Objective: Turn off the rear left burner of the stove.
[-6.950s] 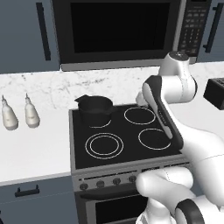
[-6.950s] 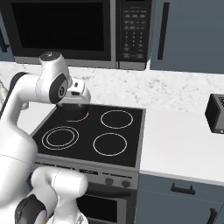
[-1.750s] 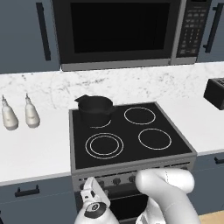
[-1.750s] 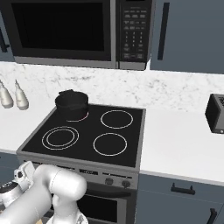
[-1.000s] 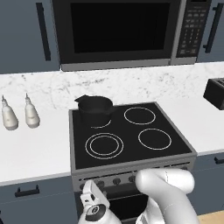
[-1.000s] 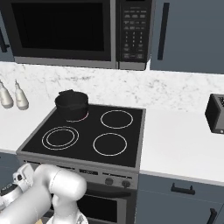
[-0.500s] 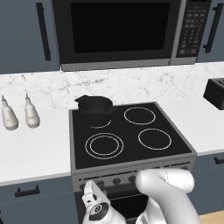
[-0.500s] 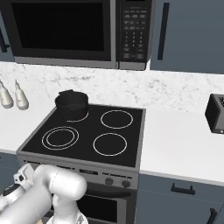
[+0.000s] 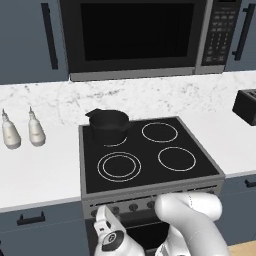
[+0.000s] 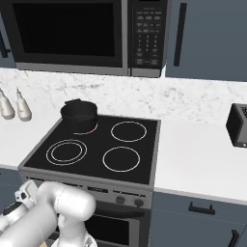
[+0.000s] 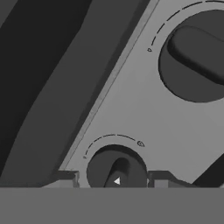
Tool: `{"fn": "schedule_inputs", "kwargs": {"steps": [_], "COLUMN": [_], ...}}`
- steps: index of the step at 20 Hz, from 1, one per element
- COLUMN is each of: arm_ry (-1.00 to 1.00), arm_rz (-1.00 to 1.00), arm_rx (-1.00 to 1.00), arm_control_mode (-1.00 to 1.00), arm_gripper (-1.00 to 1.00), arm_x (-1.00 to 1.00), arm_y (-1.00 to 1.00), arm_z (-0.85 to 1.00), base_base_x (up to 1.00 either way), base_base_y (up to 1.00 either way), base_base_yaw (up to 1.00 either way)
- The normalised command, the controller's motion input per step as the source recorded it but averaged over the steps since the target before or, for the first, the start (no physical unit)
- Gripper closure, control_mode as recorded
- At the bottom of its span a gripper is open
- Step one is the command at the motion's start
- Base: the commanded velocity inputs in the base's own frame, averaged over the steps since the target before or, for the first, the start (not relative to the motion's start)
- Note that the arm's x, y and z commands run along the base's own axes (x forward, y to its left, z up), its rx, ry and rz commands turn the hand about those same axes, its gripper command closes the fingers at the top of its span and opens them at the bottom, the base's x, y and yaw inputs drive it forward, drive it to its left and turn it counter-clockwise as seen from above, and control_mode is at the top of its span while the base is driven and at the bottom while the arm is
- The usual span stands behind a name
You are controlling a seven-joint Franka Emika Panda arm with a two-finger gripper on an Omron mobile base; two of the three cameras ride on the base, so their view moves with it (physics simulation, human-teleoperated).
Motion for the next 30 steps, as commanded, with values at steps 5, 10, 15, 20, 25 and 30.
{"fn": "schedule_inputs", "kwargs": {"steps": [5, 10, 15, 20, 25, 30], "arm_ry": [0.0, -0.01, -0.08, -0.1, -0.12, -0.12], "arm_rz": [0.0, -0.06, -0.16, -0.2, -0.23, -0.23], "arm_rx": [0.09, 0.27, 0.51, 0.59, 0.63, 0.63], "arm_control_mode": [-1.0, -1.0, -1.0, -1.0, -1.0, -1.0], "arm_gripper": [1.0, 1.0, 1.0, 1.0, 1.0, 1.0], "arm_x": [0.0, 0.0, 0.0, 0.0, 0.0, 0.0], "arm_y": [0.0, 0.0, -0.11, -0.2, -0.27, -0.28], "arm_z": [0.16, 0.25, 0.25, 0.24, 0.23, 0.24], "base_base_x": [0.0, 0.0, 0.0, 0.0, 0.0, 0.0], "base_base_y": [0.0, 0.0, 0.0, 0.0, 0.0, 0.0], "base_base_yaw": [0.0, 0.0, 0.0, 0.0, 0.0, 0.0]}}
